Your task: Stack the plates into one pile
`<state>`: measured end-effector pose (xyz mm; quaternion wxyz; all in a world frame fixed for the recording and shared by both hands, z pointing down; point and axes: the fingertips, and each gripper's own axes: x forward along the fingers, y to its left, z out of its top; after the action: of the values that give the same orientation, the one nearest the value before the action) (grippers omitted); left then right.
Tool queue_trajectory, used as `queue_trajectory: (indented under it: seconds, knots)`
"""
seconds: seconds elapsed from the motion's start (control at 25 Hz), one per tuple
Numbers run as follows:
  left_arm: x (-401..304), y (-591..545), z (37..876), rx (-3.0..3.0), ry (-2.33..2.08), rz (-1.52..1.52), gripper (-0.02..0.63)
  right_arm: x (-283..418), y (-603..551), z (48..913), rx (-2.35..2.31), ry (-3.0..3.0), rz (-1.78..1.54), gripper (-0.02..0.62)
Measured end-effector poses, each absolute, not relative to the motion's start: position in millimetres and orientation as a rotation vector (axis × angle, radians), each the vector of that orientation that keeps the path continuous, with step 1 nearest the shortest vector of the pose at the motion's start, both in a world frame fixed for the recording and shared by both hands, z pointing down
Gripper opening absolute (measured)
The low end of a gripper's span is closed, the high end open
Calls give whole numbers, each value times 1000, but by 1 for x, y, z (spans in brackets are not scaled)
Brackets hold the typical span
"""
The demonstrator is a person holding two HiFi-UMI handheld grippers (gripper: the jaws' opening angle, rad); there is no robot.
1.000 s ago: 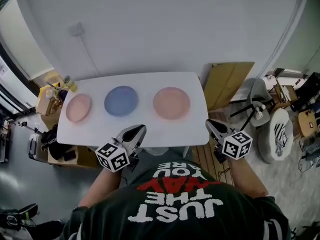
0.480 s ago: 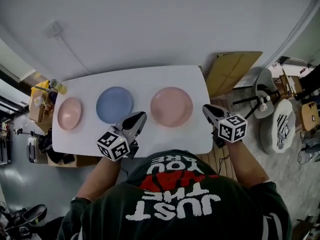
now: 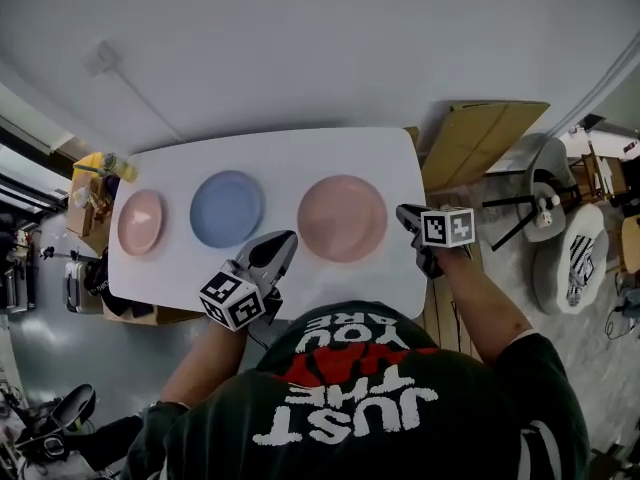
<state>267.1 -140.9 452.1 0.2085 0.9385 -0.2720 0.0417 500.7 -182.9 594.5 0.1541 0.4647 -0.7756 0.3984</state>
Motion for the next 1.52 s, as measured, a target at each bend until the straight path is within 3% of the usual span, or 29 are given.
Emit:
queue_trajectory:
  seconds: [0.12, 0.2, 0.56, 0.84, 1.16, 1.52]
  knots:
    - [267, -147, 464, 2611, -683, 118, 0, 499, -190, 644, 1325, -2070, 1288, 106]
    - [267, -150, 473, 2607, -640, 137, 0, 499, -190, 673, 1325, -1979, 1355, 121]
    - [267, -145, 493, 2584, -586, 207, 0, 484, -179, 724, 1227, -1853, 1555, 120]
    - [262, -145, 498, 2558, -623, 203, 0, 474, -179, 732, 1216, -1791, 1714, 18]
    - [240, -147, 496, 2538, -703, 152, 0, 479, -184, 693, 1277, -1868, 1803, 17]
    - [124, -161, 483, 2486, -1014, 49, 0, 357, -269, 635, 1119, -2014, 1614, 17]
